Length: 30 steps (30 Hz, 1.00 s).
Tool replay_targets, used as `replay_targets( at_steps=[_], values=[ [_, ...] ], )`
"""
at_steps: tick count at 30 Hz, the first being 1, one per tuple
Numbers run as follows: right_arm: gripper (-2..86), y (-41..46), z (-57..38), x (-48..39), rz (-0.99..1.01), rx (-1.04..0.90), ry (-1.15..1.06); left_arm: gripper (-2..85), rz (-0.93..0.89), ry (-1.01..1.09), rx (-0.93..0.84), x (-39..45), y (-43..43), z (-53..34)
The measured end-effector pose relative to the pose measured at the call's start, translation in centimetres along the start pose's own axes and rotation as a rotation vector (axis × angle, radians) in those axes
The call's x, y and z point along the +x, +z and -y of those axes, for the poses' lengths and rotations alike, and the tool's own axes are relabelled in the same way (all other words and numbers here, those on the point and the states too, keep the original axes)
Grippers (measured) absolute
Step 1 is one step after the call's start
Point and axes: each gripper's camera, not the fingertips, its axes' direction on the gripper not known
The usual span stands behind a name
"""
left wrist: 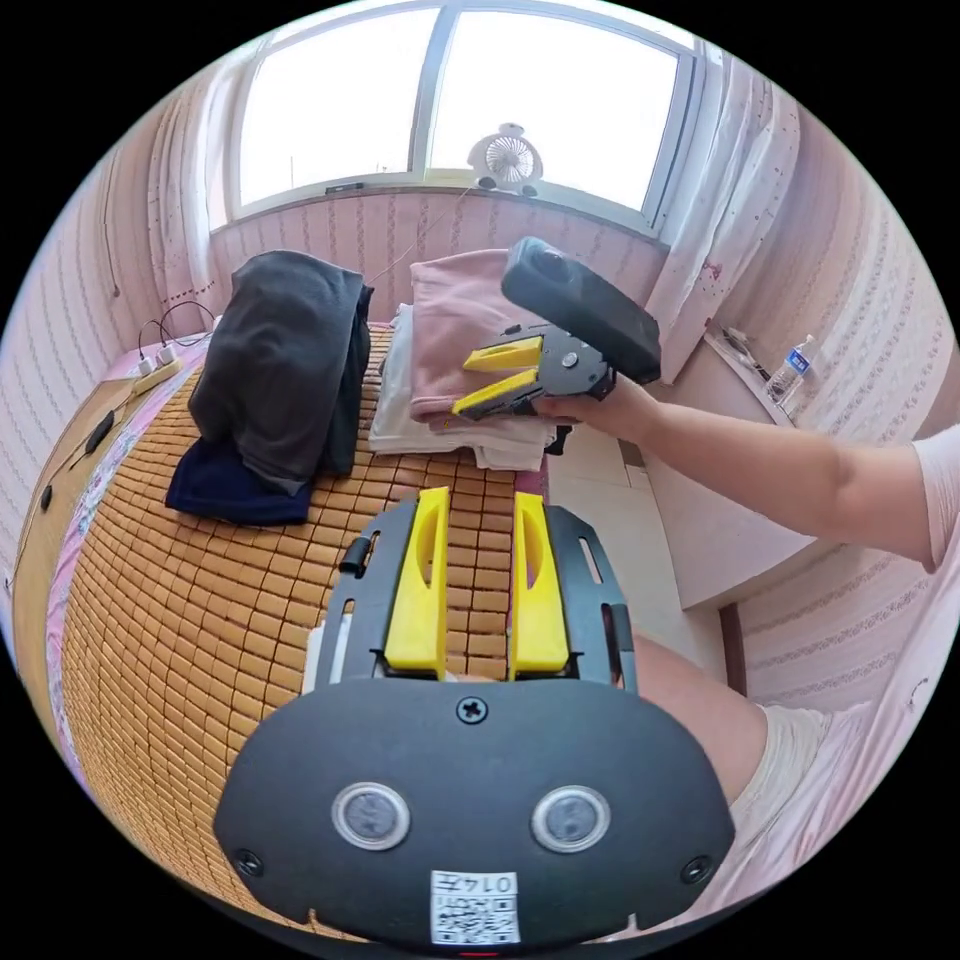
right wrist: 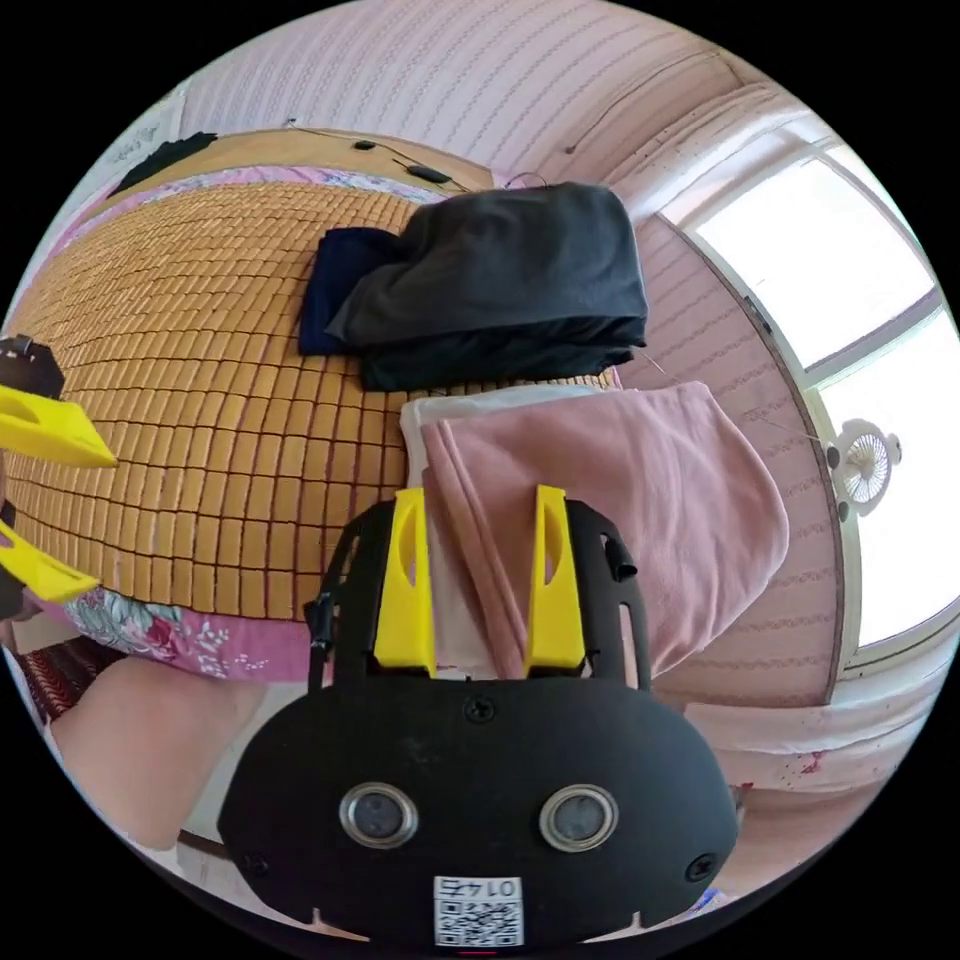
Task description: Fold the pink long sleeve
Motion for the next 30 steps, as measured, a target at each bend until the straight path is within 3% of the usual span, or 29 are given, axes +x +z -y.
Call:
replay_targets(
  at_steps=[2, 4, 13, 17, 19, 26, 30],
  values=[
    [3.7, -1.0, -2.5, 3.9, 0.07, 0.106, 0.12, 10.9, -0.015, 0.03, -0.014, -0.2, 2.0, 1.9],
    [2.1, -1.7, -6.2, 9.3, 0.265, 0.17, 0.248, 11.7, -0.02, 0.071, -0.016, -0.1, 3.5, 3.8],
    [0.7, -5.3, -21.0, 23.1, 0.616, 0.533, 0.478, 13.1, 0.129, 0.023, -0.068, -0.5, 10.8, 11.2],
    [0.5, -6.8, -25.1, 27.0, 0.759, 0.682, 0.479, 8.9, 0.098, -0.088, -0.175, -0.6, 13.1, 12.0],
    [0.4, -8.1, -26.7, 28.8, 0.812, 0.754, 0.454, 1.3, 0.082, -0.133, -0.197, -0.5, 12.3, 12.2],
    [0.1, -14.1, -31.0, 32.6, 0.85, 0.973, 0.431, -0.8, 0.081, -0.126, 0.076, 1.2, -1.6, 10.3],
    [0.0, -19.3, -33.0, 32.6, 0.941, 1.091, 0.331, -0.9, 0.028, -0.177, 0.29, 1.8, -14.9, 2.5]
  ],
)
